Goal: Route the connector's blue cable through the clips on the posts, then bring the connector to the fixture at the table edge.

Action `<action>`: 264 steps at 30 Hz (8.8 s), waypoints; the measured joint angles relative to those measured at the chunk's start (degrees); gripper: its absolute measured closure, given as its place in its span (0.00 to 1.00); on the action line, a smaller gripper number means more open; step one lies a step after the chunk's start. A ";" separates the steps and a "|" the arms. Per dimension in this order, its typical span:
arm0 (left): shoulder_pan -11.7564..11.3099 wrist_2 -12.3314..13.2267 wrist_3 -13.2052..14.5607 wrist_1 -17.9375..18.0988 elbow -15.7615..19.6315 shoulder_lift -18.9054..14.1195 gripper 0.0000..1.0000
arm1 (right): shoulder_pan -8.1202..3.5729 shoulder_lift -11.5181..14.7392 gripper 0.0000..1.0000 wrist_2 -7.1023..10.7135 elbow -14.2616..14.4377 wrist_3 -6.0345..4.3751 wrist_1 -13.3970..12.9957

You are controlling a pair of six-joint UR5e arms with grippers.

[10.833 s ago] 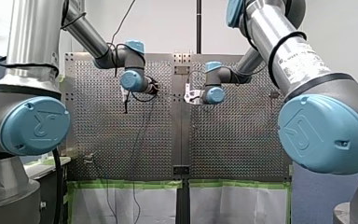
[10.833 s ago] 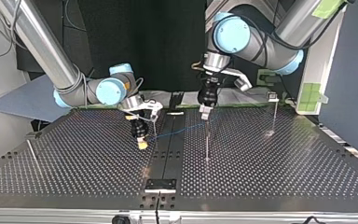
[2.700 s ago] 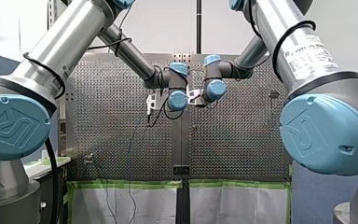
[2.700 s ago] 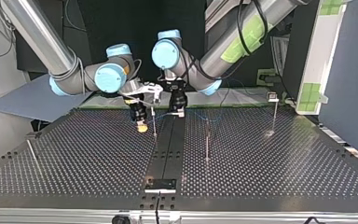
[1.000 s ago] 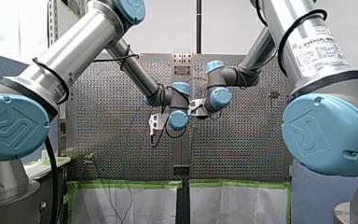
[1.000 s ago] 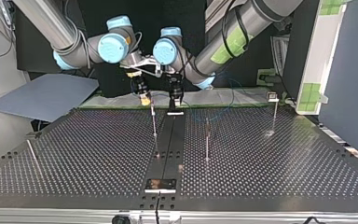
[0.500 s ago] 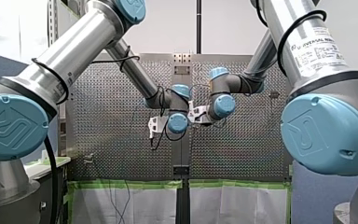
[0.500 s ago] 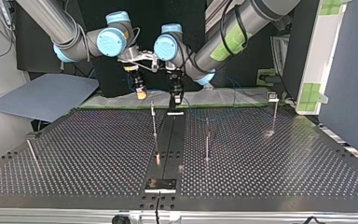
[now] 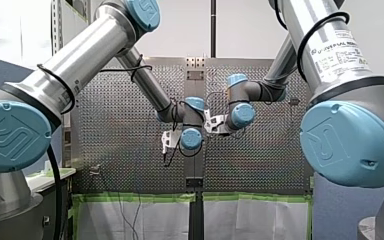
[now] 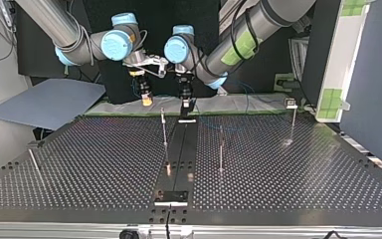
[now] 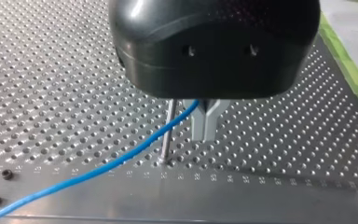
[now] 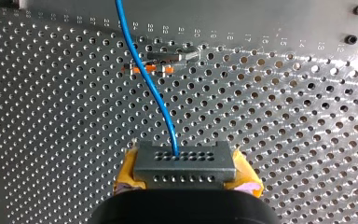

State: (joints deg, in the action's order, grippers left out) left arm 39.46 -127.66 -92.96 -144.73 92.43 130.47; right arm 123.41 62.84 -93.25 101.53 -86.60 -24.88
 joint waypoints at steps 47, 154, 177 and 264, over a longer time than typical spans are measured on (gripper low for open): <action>1.02 2.50 -1.43 -2.59 -7.45 3.66 1.00 | -6.73 -3.56 0.98 4.71 1.26 -0.31 -7.53; -6.56 10.46 -0.41 -14.27 -21.56 9.36 1.00 | -9.61 -11.61 0.98 10.18 -13.94 -2.98 -3.66; -6.04 10.85 -0.27 -14.03 -21.53 9.35 1.00 | -9.04 -14.52 0.98 10.29 -15.21 -2.86 -4.34; -5.38 6.55 3.00 -21.00 -19.62 5.46 0.01 | -9.62 -14.71 0.98 11.42 -19.29 -2.54 -0.42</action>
State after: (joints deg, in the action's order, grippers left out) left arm 34.09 -121.11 -89.96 -165.72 72.81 135.93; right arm 113.79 48.14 -81.84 82.23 -89.14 -25.31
